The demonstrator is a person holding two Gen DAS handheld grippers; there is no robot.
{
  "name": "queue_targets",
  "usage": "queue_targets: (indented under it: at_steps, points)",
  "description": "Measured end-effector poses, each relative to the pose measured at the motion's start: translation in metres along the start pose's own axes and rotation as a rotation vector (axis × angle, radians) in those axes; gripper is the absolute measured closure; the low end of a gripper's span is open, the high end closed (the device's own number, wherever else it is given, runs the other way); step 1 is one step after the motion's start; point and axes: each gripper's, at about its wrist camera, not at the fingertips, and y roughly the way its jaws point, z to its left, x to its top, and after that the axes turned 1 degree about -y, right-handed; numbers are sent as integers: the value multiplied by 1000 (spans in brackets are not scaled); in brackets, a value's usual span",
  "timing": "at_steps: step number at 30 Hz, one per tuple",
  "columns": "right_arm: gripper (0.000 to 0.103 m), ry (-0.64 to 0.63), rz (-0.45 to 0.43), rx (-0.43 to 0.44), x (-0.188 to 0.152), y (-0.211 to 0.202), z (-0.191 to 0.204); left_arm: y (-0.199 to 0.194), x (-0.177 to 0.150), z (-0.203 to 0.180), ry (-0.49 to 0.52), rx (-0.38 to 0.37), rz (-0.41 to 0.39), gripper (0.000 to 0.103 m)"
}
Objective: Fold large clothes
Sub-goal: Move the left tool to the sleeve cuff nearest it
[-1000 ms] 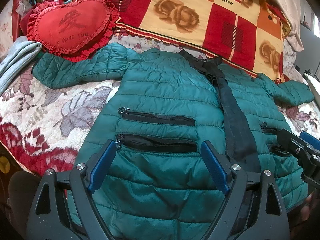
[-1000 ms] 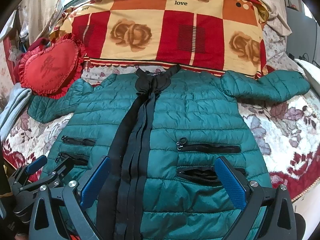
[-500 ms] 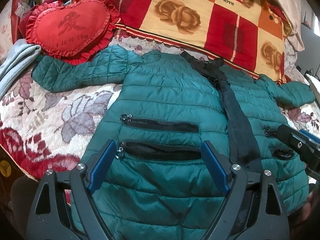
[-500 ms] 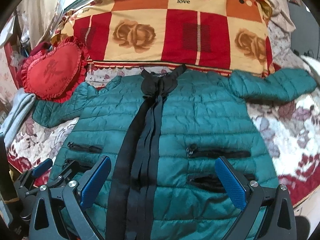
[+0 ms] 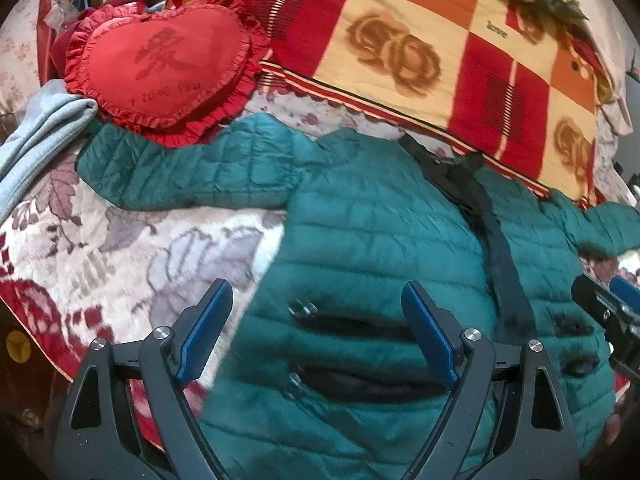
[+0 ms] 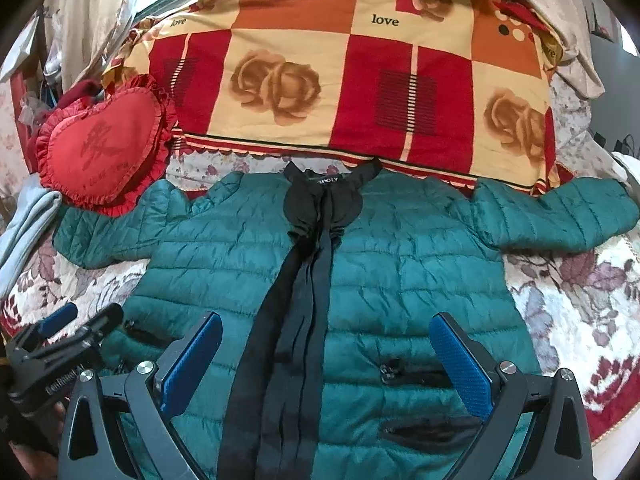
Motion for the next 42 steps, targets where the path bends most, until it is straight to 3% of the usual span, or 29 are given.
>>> queue_targets:
  at_steps: [11,24,31,42]
  points:
    - [0,10,-3,36,12,27,-4,20,36,41,-38,97,-35,16]
    - [0,19,16,-60,21,59,-21,63,61,106,-75,255,-27,16]
    - [0,3,44,-58,21,75,-21,82,79,158,-137,352,-56,16]
    - [0,-11,82,9,19,88,-13,119,103,250,-345,471,-29,16]
